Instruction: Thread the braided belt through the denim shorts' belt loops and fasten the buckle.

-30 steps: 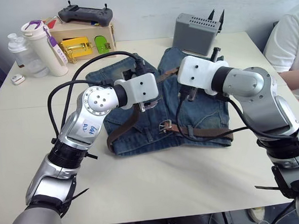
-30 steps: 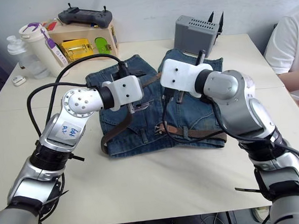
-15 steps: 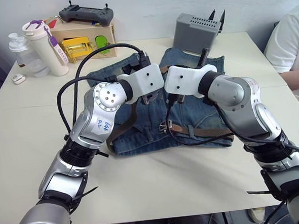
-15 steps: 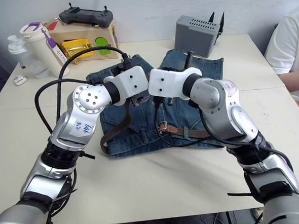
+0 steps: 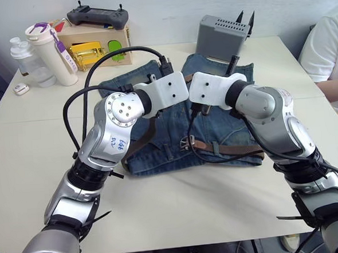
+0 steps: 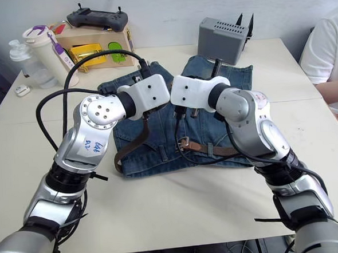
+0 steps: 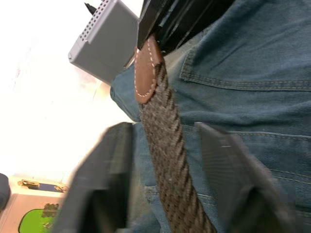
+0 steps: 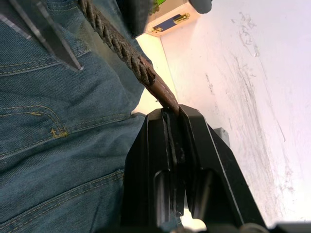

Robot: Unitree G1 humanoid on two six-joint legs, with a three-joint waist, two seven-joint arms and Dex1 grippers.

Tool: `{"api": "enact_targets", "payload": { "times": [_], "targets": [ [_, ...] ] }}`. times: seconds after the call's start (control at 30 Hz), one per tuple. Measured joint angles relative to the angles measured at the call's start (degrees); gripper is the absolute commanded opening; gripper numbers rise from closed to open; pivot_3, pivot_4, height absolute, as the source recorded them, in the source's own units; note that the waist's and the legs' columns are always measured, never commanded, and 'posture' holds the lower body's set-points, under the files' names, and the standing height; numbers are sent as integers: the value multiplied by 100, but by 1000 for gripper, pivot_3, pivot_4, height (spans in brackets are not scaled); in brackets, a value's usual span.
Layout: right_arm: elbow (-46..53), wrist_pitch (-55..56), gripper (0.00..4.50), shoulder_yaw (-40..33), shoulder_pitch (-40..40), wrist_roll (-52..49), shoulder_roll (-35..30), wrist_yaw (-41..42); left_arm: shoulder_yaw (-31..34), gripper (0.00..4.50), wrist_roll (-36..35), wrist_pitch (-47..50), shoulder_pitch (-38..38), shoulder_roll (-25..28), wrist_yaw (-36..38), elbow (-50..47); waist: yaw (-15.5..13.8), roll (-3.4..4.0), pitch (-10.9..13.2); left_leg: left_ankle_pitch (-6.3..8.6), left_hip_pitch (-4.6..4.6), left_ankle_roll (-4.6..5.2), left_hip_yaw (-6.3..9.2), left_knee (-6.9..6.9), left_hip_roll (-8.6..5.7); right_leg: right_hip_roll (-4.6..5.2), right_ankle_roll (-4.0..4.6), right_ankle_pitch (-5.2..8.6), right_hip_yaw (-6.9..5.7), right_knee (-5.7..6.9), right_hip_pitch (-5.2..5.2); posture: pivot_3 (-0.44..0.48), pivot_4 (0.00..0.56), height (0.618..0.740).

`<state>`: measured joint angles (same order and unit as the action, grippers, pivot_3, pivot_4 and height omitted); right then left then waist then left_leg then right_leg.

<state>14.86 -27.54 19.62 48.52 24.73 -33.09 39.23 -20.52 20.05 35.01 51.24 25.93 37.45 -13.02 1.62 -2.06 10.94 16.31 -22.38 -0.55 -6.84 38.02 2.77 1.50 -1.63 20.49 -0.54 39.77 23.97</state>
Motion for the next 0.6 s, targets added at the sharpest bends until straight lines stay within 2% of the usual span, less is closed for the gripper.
{"api": "enact_targets", "payload": {
  "times": [0.07,0.27,0.4,0.43,0.47,0.6],
  "targets": [
    [0,-20,0,0,-2,-1,6,12,1,43,28,-2,0,-3,-7,0,-1,0,0,0,0,0,0,0,0,0,0,0,0,-1,0,0,150,735],
    [3,-122,0,-7,-2,-36,50,50,-2,43,58,-12,-19,-2,-30,5,2,0,0,0,0,0,0,0,0,0,0,0,0,0,0,0,150,735],
    [25,-236,0,-270,-126,-402,175,246,20,43,56,-95,-74,23,-41,30,-3,0,0,0,0,0,0,0,0,0,0,0,0,-1,0,0,150,735],
    [57,-154,769,-374,-229,-603,129,404,46,0,11,-192,-131,92,-35,51,-3,0,0,0,0,0,0,0,-1,1,0,0,-1,-1,0,0,150,735],
    [96,-88,984,-461,-275,-836,105,561,125,0,-46,-275,-211,171,-25,81,7,0,0,0,1,0,0,0,0,0,0,0,0,0,0,0,150,735],
    [326,-24,2965,-894,-268,-1724,12,1114,550,0,-308,-546,-550,536,82,440,17,1,0,0,4,-1,0,-4,3,-3,1,0,-1,0,0,0,150,735]
  ]
}}
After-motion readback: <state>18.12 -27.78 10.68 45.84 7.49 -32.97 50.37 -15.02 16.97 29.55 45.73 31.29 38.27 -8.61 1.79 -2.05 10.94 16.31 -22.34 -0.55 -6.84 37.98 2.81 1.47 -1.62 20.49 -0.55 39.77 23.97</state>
